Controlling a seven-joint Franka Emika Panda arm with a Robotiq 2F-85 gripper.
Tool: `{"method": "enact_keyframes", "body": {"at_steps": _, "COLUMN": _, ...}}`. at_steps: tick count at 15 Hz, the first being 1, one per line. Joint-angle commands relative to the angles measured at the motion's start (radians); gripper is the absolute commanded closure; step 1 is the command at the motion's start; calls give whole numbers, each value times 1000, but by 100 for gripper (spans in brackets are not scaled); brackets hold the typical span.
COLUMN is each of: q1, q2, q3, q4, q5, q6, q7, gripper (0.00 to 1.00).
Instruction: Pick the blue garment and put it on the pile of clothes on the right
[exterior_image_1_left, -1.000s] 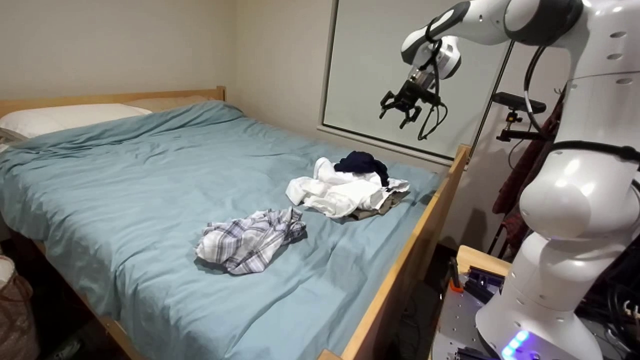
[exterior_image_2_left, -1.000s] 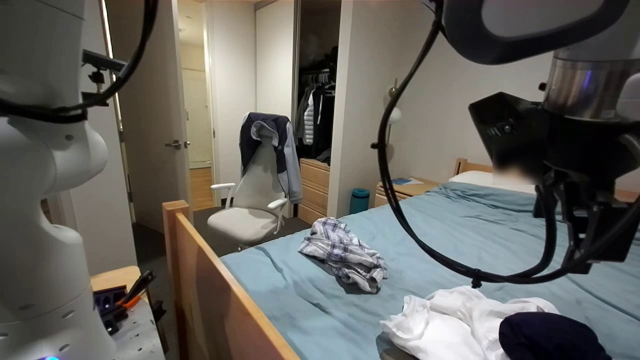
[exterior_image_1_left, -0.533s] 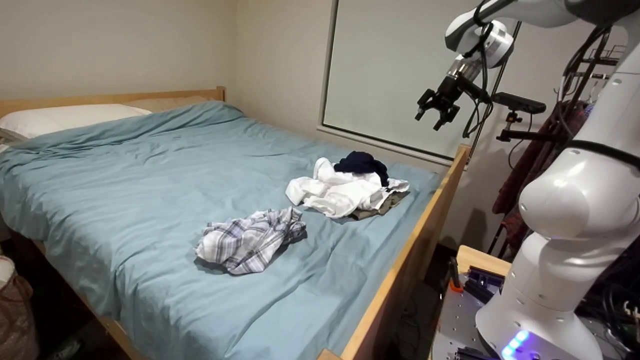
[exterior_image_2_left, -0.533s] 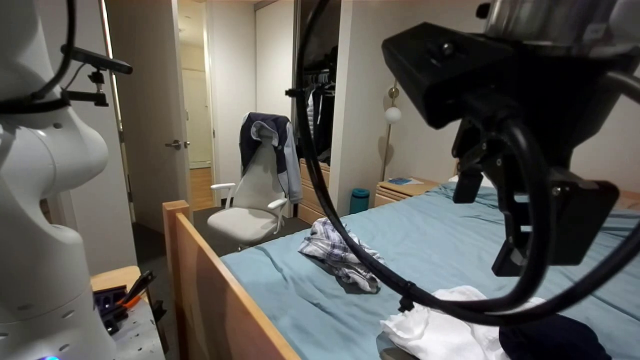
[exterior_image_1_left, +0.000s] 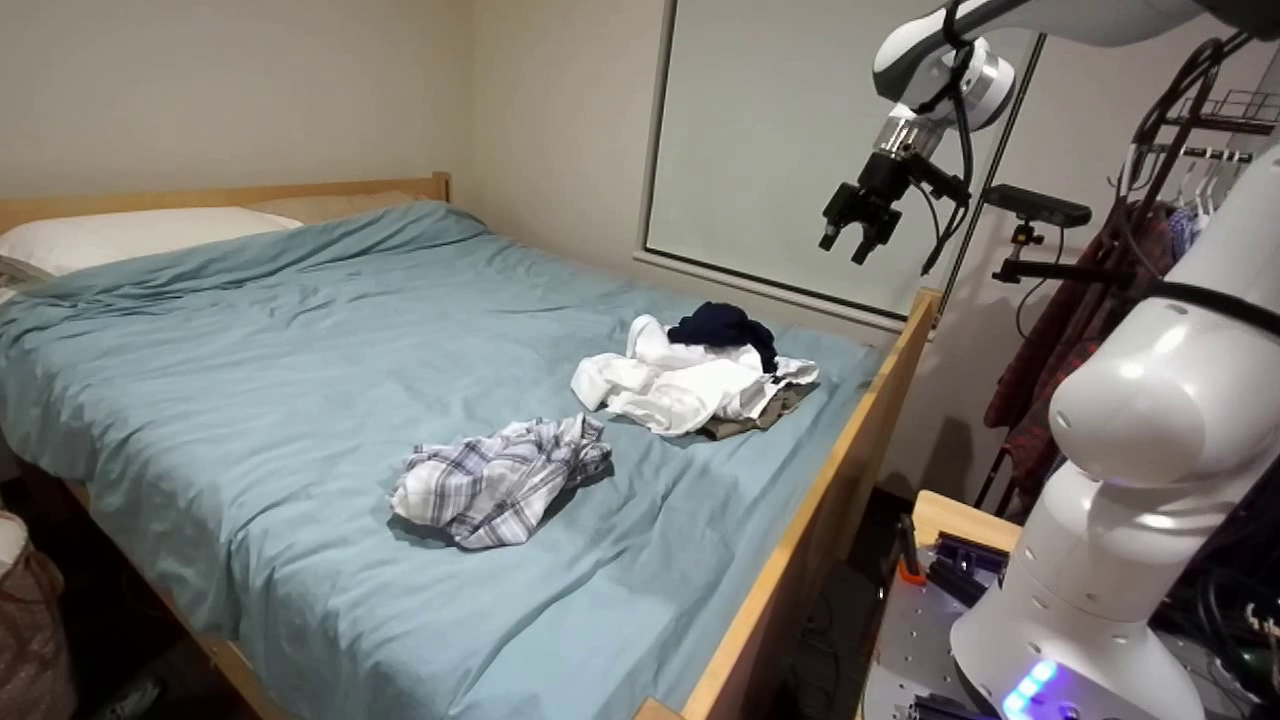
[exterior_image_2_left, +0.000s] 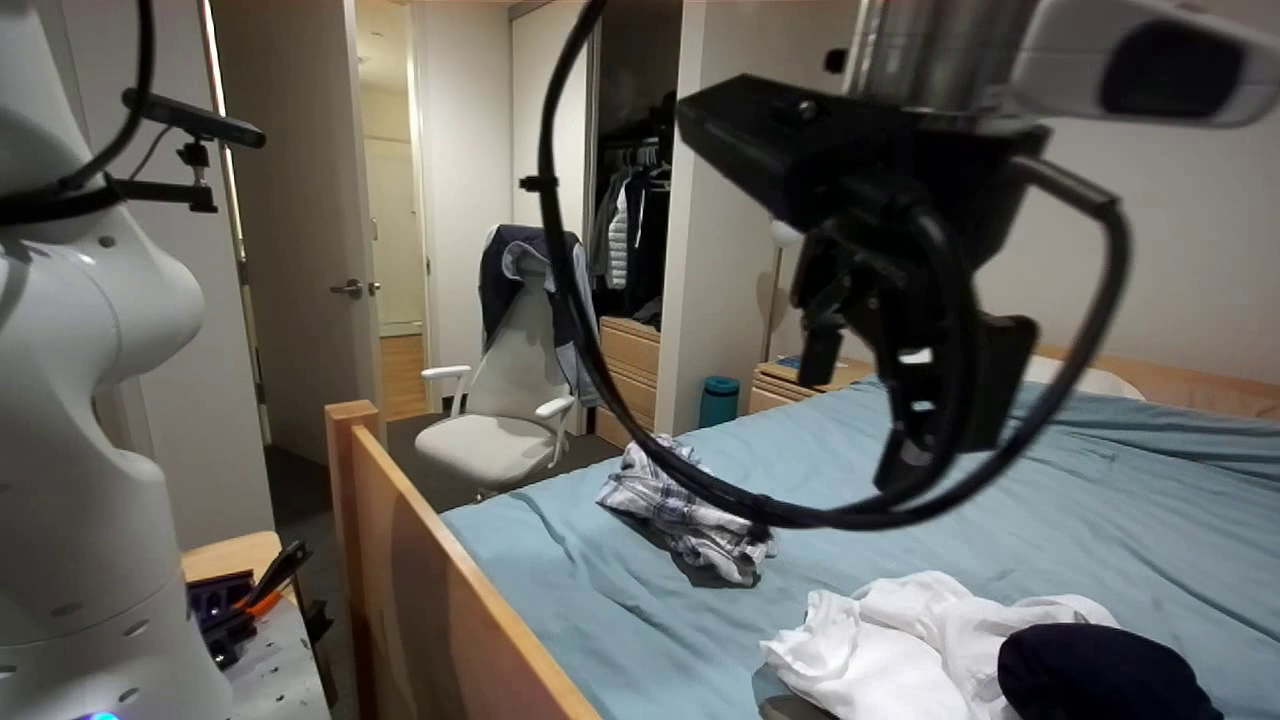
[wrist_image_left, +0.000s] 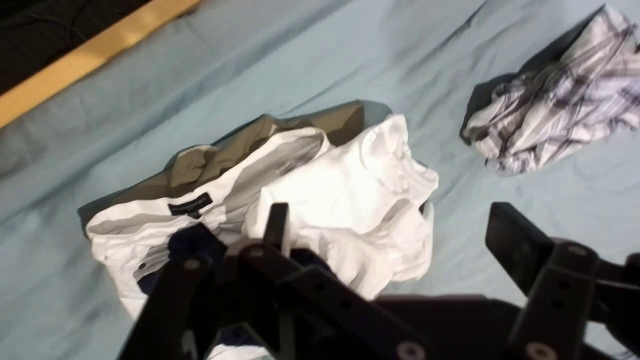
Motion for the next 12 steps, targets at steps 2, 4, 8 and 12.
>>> {"method": "enact_keyframes", "body": {"at_steps": 2, "q1": 89, "q2": -302, "q3": 3, "q4": -292, "q5": -204, "q6": -2, "q7": -54, "gripper": 0}}
{"method": "enact_keyframes", "body": {"at_steps": 4, "q1": 60, "q2": -418, "q3": 41, "q4": -395, "q5": -273, "q6": -29, "q7": -100, "gripper": 0}}
{"method": "enact_keyframes", "body": {"at_steps": 8, "q1": 32, "q2": -659, "q3": 67, "q4": -592, "q5": -373, "q6": -67, "q7": -225, "gripper": 0}}
{"method": "enact_keyframes", "body": {"at_steps": 12, "q1": 103, "q2": -660, "q3": 5, "q4": -582, "q5": -390, "q6": -63, "q7": -157, "gripper": 0}}
